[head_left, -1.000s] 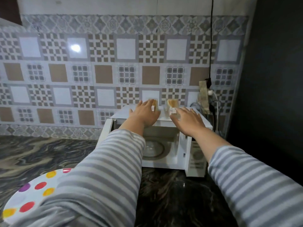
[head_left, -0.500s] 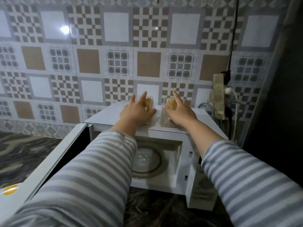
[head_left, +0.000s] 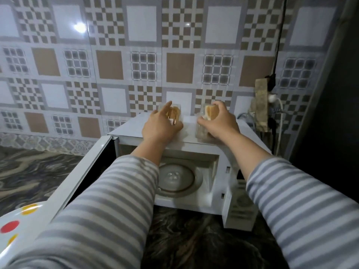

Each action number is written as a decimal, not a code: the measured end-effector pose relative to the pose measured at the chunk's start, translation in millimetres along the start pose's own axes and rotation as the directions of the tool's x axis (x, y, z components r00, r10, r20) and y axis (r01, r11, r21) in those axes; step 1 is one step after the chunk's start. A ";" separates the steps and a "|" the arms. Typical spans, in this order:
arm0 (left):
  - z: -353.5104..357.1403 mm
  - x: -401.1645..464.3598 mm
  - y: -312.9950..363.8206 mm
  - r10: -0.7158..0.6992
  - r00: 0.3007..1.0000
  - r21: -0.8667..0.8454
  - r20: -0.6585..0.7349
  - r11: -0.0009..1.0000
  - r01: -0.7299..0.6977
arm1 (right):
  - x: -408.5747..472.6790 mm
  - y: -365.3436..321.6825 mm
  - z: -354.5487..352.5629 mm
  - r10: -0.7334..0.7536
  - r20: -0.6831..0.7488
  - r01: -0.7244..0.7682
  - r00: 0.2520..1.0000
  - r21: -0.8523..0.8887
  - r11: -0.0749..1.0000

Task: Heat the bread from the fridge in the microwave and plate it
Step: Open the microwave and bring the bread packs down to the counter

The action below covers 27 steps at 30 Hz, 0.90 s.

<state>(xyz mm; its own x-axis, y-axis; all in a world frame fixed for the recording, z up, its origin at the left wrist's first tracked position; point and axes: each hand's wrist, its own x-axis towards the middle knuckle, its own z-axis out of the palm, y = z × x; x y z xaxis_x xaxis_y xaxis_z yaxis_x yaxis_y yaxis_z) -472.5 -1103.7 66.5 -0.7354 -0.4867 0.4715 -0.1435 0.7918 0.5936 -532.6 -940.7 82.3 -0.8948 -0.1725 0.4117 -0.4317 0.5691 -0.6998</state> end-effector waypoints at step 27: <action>52.5 -310.8 -122.3 -0.146 0.956 -0.071 0.256 0.983 0.169 | -304.5 133.1 70.2 0.141 0.157 -0.145 0.978 0.017 0.989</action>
<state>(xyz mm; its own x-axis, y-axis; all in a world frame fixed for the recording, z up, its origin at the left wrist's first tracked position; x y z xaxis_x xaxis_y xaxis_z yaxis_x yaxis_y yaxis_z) -261.1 -1029.8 -186.9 -0.8510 -0.4867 0.1972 -0.2185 0.6697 0.7098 -325.6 -868.9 -177.2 -0.9534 -0.2144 0.2124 -0.2989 0.5744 -0.7620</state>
